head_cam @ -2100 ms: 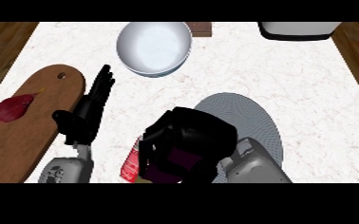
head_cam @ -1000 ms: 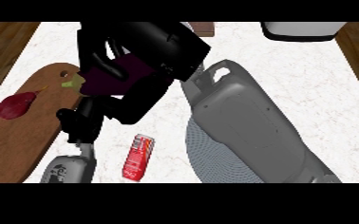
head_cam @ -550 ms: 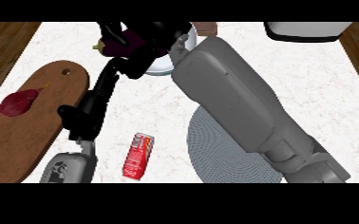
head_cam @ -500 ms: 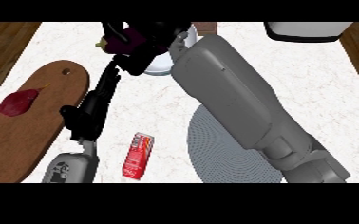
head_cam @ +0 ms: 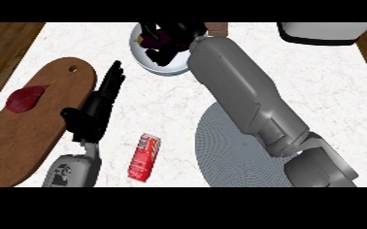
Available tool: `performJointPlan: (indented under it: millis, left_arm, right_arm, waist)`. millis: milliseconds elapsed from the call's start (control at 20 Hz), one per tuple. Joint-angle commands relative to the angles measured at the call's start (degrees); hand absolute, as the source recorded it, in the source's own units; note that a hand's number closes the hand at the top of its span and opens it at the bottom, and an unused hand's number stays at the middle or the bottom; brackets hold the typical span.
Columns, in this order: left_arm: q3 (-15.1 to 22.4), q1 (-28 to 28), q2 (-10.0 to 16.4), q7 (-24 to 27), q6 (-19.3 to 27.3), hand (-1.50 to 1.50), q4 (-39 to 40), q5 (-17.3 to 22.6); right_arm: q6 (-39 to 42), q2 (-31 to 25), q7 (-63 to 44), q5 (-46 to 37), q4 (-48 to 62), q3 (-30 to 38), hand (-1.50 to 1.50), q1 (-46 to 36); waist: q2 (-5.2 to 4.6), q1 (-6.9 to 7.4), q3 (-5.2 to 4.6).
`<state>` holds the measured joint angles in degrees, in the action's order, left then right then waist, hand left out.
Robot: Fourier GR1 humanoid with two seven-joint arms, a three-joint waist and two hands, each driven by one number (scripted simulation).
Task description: Pick the eggplant from the placemat and place it in the bowl
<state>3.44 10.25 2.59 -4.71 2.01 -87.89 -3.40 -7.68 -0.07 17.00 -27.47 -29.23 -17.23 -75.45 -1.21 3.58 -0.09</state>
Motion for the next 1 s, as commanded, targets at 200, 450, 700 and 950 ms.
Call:
performJointPlan:
  millis: [200, 450, 700, 950]
  left_arm:
    - [1.87, 0.48, -1.33, 0.01, 0.29, 0.0, -0.65, -0.95]
    - [0.48, 2.44, -0.96, -0.43, 0.17, 0.0, 1.23, -0.33]
    - [1.18, 3.11, -1.13, -0.7, 0.09, 0.0, 0.83, -0.8]
    - [1.5, -0.02, -0.65, 0.2, -0.49, 0.0, -0.46, -0.68]
  right_arm:
    - [4.27, 0.06, 3.01, 1.79, 14.9, 4.09, 1.5, -4.16]
    - [11.9, 0.06, 9.98, 1.67, 19.3, 3.84, -1.5, -2.31]
    - [15.04, -0.33, 16.24, 5.9, 19.59, 8.61, -1.5, -3.31]
    - [13.42, -1.47, 18.91, 12.47, 18.9, 16.04, -1.5, -4.03]
  waist:
    - [-0.66, 1.81, 0.0]
    - [-1.02, 1.73, 0.02]
    - [-1.31, 2.11, 0.08]
    - [-0.74, 1.87, 0.1]
